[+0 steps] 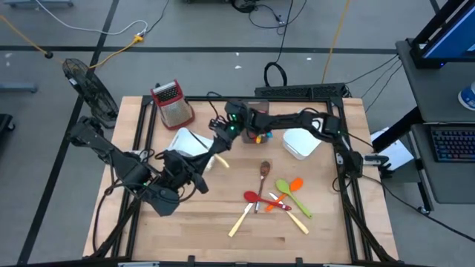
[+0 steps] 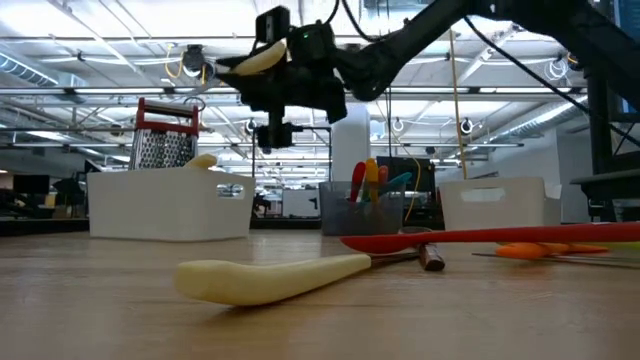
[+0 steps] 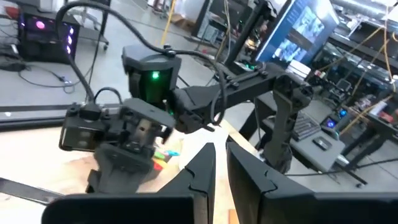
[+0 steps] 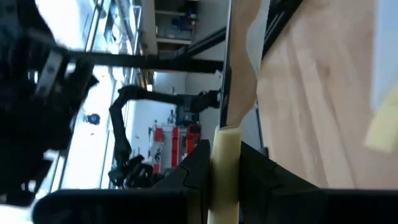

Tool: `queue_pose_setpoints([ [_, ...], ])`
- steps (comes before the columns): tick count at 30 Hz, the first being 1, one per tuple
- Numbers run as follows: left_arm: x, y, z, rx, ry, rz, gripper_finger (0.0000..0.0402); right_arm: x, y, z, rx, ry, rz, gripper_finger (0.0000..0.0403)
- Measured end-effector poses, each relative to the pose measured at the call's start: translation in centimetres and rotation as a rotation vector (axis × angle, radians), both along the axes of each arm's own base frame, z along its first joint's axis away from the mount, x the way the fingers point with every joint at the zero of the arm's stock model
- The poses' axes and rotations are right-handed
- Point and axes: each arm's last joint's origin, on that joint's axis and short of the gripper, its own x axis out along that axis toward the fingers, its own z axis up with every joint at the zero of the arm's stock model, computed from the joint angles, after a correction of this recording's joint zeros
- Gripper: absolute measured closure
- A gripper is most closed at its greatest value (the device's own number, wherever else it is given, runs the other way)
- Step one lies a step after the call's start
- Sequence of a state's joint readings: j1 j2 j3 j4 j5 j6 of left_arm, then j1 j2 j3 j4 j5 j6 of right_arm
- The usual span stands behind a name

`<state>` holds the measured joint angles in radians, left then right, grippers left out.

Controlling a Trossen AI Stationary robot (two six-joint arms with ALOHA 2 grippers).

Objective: Pick & Place Kitchen Items
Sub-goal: Put the yellow knife into the left white bin

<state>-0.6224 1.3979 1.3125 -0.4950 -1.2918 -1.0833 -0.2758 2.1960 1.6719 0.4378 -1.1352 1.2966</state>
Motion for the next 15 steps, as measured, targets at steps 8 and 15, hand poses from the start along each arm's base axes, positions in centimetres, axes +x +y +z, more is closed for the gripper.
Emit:
queue_pose_setpoints([
  [8, -0.1, 0.1, 0.1, 0.015, -0.016, 0.035, 0.0360, 1.1, -0.9, -1.1, 0.046, 0.101, 0.004, 0.0361],
  [15, -0.1, 0.1, 0.1, 0.015, -0.020, 0.038, 0.0360, 1.3, -1.0, -2.9, 0.096, 0.201, 0.000, 0.0361],
])
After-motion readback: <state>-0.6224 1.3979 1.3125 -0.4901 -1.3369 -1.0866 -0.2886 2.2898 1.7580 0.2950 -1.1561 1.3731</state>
